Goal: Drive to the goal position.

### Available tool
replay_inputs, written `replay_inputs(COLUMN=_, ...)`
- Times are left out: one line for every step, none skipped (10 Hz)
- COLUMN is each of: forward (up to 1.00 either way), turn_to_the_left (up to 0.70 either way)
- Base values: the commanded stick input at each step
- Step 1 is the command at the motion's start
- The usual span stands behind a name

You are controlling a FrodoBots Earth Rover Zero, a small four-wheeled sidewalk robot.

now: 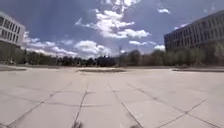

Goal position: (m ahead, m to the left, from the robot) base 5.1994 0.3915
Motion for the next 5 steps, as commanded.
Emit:
replay_inputs(forward=0.70, turn_to_the_left=0.00)
replay_inputs(forward=0.70, turn_to_the_left=0.00)
replay_inputs(forward=0.70, turn_to_the_left=0.00)
replay_inputs(forward=0.70, turn_to_the_left=0.00)
replay_inputs(forward=0.70, turn_to_the_left=0.00)
